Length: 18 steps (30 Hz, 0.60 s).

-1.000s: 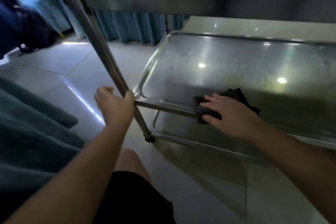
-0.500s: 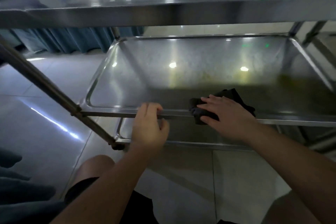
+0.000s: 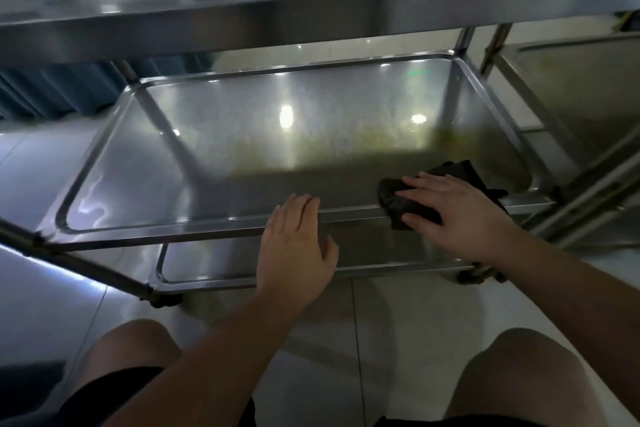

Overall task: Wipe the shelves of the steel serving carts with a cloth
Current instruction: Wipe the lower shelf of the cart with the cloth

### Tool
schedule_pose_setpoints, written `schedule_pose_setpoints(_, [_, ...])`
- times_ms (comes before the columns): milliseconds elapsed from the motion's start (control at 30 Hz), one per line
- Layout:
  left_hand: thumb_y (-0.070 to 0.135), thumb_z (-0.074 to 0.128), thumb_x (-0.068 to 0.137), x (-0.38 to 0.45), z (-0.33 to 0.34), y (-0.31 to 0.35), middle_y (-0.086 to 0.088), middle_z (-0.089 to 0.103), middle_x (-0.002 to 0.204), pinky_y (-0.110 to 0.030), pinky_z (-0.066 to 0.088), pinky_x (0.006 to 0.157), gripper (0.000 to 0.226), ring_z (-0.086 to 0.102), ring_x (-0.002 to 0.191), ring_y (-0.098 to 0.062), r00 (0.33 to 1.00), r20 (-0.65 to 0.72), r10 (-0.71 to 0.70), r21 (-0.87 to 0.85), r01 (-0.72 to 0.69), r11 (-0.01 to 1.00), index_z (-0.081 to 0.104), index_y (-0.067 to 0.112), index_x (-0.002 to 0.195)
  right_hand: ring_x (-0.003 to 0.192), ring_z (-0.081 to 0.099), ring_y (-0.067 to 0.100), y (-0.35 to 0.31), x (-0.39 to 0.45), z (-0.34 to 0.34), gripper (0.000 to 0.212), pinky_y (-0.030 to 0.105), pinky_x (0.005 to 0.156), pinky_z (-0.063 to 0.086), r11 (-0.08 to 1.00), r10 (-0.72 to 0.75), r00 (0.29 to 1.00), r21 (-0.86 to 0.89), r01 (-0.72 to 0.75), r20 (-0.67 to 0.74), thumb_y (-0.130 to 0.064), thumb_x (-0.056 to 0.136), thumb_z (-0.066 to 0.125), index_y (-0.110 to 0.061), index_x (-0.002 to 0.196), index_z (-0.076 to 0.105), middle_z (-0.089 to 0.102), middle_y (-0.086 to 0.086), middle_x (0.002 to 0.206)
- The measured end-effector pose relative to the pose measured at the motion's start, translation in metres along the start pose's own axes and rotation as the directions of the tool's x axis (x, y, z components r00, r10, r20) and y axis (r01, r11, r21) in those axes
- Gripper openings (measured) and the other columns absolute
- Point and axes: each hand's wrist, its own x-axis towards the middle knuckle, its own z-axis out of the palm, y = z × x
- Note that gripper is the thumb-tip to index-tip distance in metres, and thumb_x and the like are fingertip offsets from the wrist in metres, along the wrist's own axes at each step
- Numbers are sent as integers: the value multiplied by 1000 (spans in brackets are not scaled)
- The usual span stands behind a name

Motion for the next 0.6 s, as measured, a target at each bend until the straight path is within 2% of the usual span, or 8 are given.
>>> schedule_pose_setpoints(100, [51, 40, 100, 7, 13, 18, -7, 25, 172, -39, 5, 132, 76, 14, 161, -23, 996, 50, 69, 63, -72, 995, 29, 13, 165, 153, 25, 3, 24, -11, -6, 68, 34, 128, 13, 999, 33, 999, -10, -33, -22, -76, 92, 32, -45, 149, 50, 36, -21, 162])
schedule_pose_setpoints(200, [60, 30, 100, 13, 25, 32, -5, 5, 177, -41, -3, 132, 85, -2, 163, -22, 991, 117, 71, 130, -86, 988, 10, 15, 169, 152, 27, 6, 43, -23, -10, 59, 29, 125, 8, 997, 76, 996, -17, -77, -51, -70, 97, 39, -44, 149, 50, 37, -19, 162])
schedule_pose_setpoints(267, [60, 32, 98, 15, 29, 37, -5, -4, 177, -43, -5, 131, 89, -9, 163, -22, 991, 134, 26, 159, -47, 986, 0, 16, 169, 152, 30, 8, 56, -32, -13, 58, 30, 125, 8, 994, 108, 991, -25, -110, -77, -68, 99, 40, -42, 149, 51, 41, -16, 161])
schedule_pose_setpoints(433, [56, 42, 99, 13, 27, 39, -4, -10, 176, -42, -6, 131, 94, -13, 162, -21, 987, 158, 3, 192, -33, 981, -8, 18, 168, 153, 28, 10, 82, -46, -26, 62, 36, 128, 13, 980, 193, 979, -33, -195, -60, -65, 97, 43, -38, 152, 49, 40, -13, 163])
schedule_pose_setpoints(600, [58, 46, 97, 13, 26, 40, -3, -8, 177, -39, -9, 130, 97, -11, 162, -19, 982, 187, 6, 193, -42, 980, -6, 18, 168, 157, 19, 18, 73, -35, -14, 69, 41, 129, 7, 928, 360, 929, -69, -366, -86, -64, 100, 20, -33, 160, 35, 26, -4, 170])
